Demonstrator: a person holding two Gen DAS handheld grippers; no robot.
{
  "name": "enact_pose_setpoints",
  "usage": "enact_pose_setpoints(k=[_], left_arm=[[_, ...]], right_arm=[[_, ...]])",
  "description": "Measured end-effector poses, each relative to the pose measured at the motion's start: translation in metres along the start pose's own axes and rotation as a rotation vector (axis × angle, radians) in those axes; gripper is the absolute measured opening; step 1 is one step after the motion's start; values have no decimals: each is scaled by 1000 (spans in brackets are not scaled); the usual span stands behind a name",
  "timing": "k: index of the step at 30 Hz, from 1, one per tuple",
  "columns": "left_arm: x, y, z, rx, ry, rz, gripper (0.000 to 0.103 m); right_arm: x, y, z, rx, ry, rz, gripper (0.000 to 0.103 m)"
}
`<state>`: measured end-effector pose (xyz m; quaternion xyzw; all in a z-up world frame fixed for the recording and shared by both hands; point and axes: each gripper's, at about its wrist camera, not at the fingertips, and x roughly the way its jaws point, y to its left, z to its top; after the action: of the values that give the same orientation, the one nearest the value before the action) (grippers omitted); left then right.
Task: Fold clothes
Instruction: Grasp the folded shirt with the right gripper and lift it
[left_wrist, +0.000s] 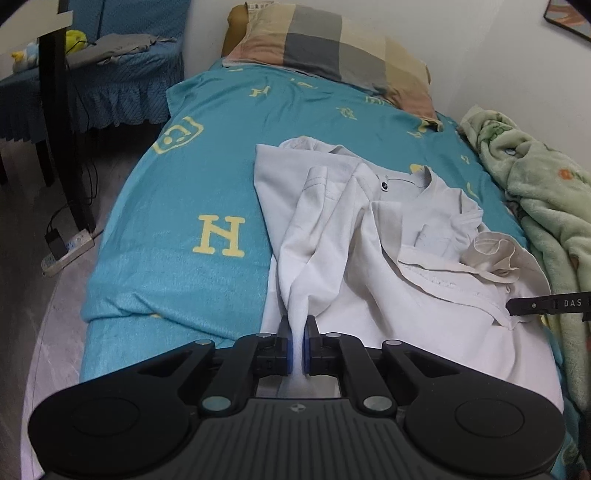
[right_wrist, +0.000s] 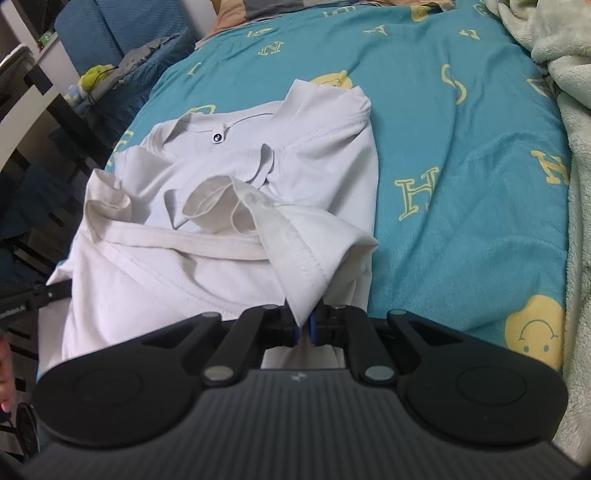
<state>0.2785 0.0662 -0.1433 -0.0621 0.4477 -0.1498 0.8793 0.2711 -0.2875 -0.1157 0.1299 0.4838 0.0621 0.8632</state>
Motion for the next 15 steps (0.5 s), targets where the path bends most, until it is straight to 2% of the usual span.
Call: enact_pose_setpoints(k=[1, 4, 9, 11, 15], left_arm=[[-4, 0, 0, -10, -1, -4, 9], [-20, -2, -4, -42, -8, -18, 28], [-53, -6, -16, -125, -24, -46, 33], [-68, -6, -29, -172, -34, -69, 44], [-92, 2, -62, -318, -1, -130, 53]], right_arm=[[-3, 1, 0, 4, -8, -3, 10], [-20, 7, -1, 12, -44, -22, 11], [-58, 20, -17, 73, -117, -14, 11], [-71, 25, -28, 97, -127, 5, 11], [-95, 24, -51, 181, -134, 60, 11]])
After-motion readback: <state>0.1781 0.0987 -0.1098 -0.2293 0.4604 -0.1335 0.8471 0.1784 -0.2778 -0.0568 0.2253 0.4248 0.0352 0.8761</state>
